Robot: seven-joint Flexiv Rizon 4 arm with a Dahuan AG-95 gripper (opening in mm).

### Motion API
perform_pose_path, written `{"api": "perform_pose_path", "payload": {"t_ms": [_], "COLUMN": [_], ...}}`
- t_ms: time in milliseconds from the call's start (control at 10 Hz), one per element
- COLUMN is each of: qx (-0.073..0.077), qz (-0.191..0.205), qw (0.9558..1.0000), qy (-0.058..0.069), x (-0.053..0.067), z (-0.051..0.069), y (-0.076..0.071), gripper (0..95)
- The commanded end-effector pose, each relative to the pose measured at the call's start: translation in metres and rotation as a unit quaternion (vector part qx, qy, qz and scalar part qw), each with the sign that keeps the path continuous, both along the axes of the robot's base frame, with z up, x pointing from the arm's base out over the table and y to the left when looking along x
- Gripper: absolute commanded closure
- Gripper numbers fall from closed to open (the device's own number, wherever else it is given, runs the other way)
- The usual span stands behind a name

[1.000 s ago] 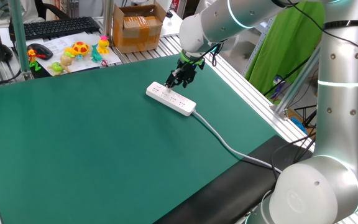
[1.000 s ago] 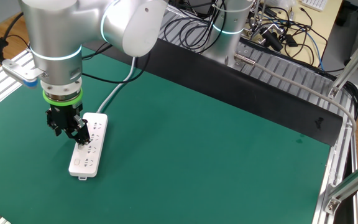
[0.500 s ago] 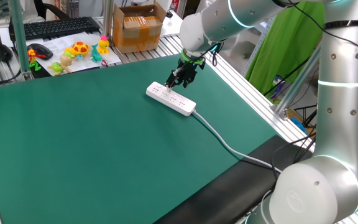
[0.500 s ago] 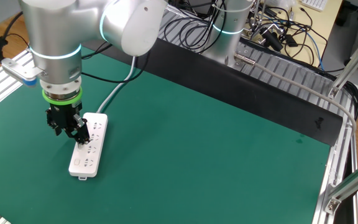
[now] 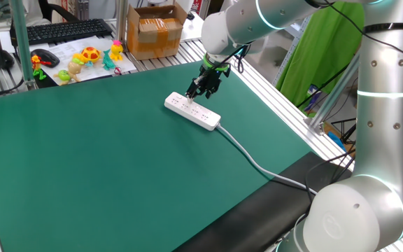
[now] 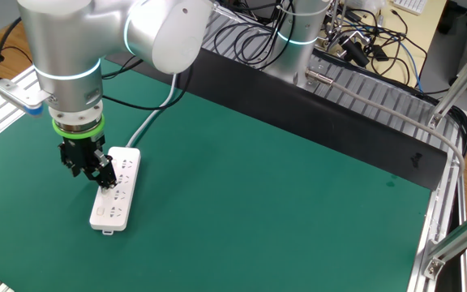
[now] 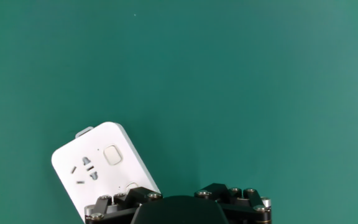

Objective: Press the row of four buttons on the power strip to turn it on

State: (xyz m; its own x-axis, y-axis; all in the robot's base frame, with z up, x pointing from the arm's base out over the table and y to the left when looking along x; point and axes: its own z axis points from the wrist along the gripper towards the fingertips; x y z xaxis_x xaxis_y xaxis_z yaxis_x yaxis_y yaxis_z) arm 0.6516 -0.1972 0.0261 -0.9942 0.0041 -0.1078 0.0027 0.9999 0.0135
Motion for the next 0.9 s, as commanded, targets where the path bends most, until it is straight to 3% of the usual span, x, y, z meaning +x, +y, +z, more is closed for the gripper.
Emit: {"api": "perform_pose_path", "payload": {"t_ms": [100,400,600,900], "qx": [0.000,0.005,0.009,0.009], "qz": [0.000,-0.004,-0.004,-0.012], "qw": [1.0000,0.9998,0.9992,0.9989], "qy": [0.009,0.021,0.039,0.045], "x": [0.0013,0.0013,0.0013,0.0013], "z": [-0.0011,-0.0011,-0.0011,-0.0011], "y": [-0.0004,-0.0004,-0.0004,-0.0004], "gripper": [19.0,19.0,19.0,19.0]}}
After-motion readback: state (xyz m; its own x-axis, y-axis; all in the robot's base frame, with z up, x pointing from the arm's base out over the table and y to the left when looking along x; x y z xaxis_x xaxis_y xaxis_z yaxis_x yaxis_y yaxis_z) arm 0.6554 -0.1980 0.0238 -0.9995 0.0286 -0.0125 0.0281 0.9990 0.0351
